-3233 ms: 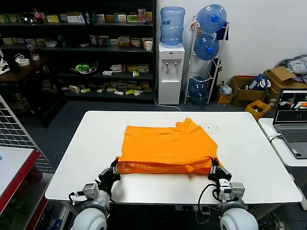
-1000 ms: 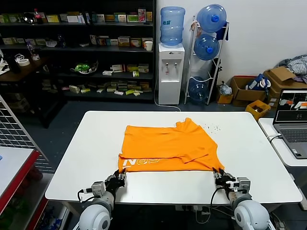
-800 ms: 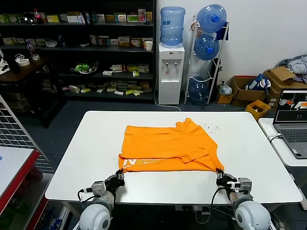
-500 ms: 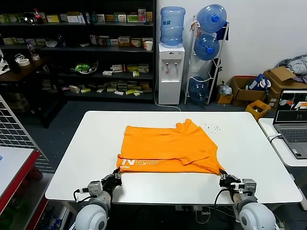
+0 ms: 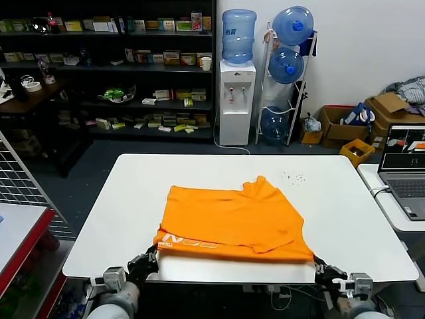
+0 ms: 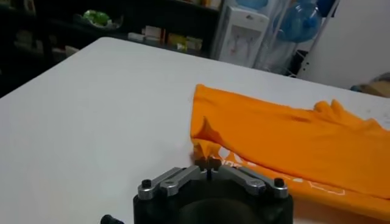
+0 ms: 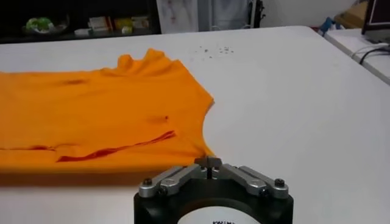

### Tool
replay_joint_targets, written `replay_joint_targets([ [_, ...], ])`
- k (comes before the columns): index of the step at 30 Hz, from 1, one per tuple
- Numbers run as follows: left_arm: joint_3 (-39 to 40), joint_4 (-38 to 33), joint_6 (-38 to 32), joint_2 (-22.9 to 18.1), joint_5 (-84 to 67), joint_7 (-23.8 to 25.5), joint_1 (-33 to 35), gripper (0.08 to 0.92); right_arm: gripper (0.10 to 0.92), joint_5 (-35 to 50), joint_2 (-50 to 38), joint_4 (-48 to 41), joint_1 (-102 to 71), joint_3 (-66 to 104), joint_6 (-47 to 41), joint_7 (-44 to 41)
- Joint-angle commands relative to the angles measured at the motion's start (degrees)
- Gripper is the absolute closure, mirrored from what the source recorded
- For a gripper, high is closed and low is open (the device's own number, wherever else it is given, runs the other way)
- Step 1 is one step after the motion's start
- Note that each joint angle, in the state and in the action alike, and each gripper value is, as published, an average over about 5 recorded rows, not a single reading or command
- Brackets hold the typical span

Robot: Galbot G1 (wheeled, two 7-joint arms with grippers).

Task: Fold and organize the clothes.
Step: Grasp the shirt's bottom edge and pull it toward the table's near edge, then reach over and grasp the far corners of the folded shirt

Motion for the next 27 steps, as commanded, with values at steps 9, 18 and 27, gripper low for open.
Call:
replay_joint_targets([
  [9,-7.2,-9.9,2.4,4.6,-4.9,-0.3,4.9,0.639,0.55,0.2,-5.2,5.2,8.1,3.7,-0.3,0.0],
  [18,3.4,14.3,0.9,2.5,-8.5,5.1,-29.5,0.379,0.291,5.4,-2.3,-22.5,51.6,-16.9,-0.8,0.9],
  [27,16.5,42.8,0.7,-3.0,-7.3,13.1,-52.1,0.184,0.203,2.3,7.8,-50.0,68.2,-26.5,-2.1,-1.7],
])
